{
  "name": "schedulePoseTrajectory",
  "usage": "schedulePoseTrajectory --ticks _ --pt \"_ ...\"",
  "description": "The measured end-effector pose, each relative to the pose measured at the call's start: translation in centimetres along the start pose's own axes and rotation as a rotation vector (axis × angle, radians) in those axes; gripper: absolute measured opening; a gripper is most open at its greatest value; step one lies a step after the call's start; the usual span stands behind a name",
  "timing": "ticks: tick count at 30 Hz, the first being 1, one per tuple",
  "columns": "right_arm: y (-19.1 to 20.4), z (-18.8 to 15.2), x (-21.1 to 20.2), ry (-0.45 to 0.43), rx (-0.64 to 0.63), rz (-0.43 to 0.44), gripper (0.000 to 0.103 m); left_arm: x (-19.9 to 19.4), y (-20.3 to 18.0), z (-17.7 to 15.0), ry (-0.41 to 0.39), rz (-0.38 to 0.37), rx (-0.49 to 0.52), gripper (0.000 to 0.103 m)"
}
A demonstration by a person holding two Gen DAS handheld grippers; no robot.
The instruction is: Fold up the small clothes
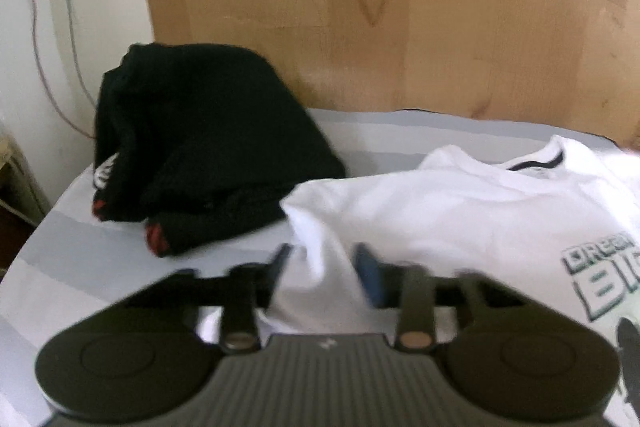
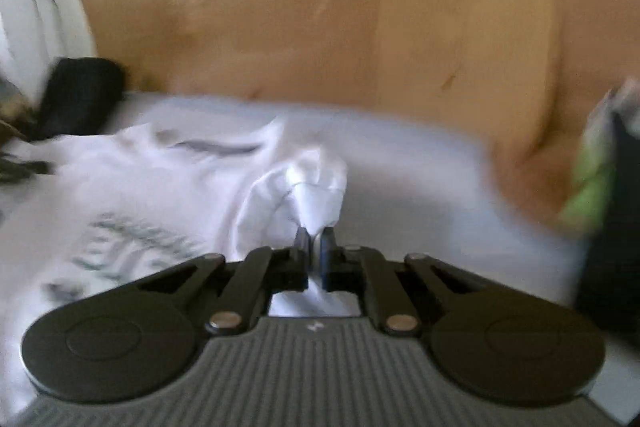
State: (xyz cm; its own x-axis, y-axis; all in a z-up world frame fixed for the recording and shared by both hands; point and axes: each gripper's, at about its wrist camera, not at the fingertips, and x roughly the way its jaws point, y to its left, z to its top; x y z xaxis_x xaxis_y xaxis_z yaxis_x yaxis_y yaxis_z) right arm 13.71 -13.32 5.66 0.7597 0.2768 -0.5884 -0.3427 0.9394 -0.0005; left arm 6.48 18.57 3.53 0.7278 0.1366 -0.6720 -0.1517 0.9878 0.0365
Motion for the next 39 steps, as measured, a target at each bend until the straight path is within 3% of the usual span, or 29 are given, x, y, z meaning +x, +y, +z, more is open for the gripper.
schedulePoseTrajectory --ticks 3,4,5,6,8,9,10,11,13,16,18,22,24,26,27,28,29,30,35,39 --pt "-2.1 0.8 -2.0 -0.097 -0.211 -0.360 0.008 -0.6 -1.8 0.4 -0.043 -0.002 0.053 0.015" --pt "-3.0 0.8 -1.9 -0.080 -0.249 -0.437 0.008 -0.7 -2.2 0.6 -0.048 -0.036 0.058 0.015" --pt "-4.0 0.7 -1.7 -0.037 -0.244 -0.461 0.008 -0.8 -2.7 0.8 -0.045 -0.073 0.060 0.017" --pt "-5.0 0.5 -1.4 0.016 -0.219 -0.453 0.010 -0.8 -3.3 1.0 -0.044 -0.088 0.071 0.023" --pt "-6.3 -0.6 -0.6 0.151 -0.208 -0.421 0.013 -1.0 -4.4 1.3 -0.055 -0.058 0.117 0.044" --pt "-6.4 -1.1 -0.5 0.177 -0.221 -0.402 0.023 -1.2 -4.8 1.5 -0.070 -0.040 0.144 0.061" --pt "-6.2 -1.4 -1.1 0.165 -0.238 -0.391 0.030 -1.4 -5.1 1.8 -0.093 -0.031 0.168 0.067" --pt "-6.0 -1.3 -1.7 0.150 -0.245 -0.383 0.043 -1.6 -5.0 2.1 -0.107 -0.026 0.183 0.069" --pt "-5.4 -0.5 -2.9 0.104 -0.251 -0.347 0.045 -1.8 -4.8 3.0 -0.119 -0.016 0.190 0.077" --pt "-4.2 1.4 -3.9 0.015 -0.240 -0.279 0.049 -1.4 -4.7 4.7 -0.119 -0.023 0.191 0.080" --pt "-3.5 3.1 -3.5 -0.036 -0.179 -0.188 0.055 0.1 -5.6 5.5 -0.089 -0.041 0.215 0.081" --pt "-2.7 5.2 1.4 0.017 -0.066 -0.028 0.060 2.9 -8.2 5.1 -0.015 -0.045 0.311 0.081" --pt "-2.4 5.0 4.6 0.084 -0.053 0.000 0.062 3.8 -9.4 4.1 0.011 -0.029 0.369 0.078" --pt "-2.1 4.3 6.7 0.131 -0.027 0.011 0.062 4.0 -10.5 2.7 0.035 -0.010 0.421 0.063" --pt "-2.1 4.0 7.5 0.146 -0.012 0.027 0.060 3.9 -10.7 2.4 0.009 -0.010 0.434 0.044" --pt "-1.7 3.7 8.2 0.154 -0.003 0.038 0.056 4.0 -11.1 2.2 0.012 -0.012 0.456 0.020" --pt "-1.4 3.2 8.7 0.165 -0.005 0.055 0.038 4.1 -11.4 2.2 0.011 0.000 0.467 0.009" --pt "-1.1 2.9 8.4 0.132 -0.004 0.065 0.009 4.2 -11.7 2.1 0.003 0.032 0.474 0.007" --pt "0.6 3.6 7.3 0.048 -0.106 -0.039 0.008 4.5 -11.6 4.4 -0.066 0.087 0.419 0.006" --pt "-1.3 7.5 6.5 -0.098 0.004 -0.105 0.008 5.3 -12.2 8.6 -0.106 0.111 0.325 0.006"
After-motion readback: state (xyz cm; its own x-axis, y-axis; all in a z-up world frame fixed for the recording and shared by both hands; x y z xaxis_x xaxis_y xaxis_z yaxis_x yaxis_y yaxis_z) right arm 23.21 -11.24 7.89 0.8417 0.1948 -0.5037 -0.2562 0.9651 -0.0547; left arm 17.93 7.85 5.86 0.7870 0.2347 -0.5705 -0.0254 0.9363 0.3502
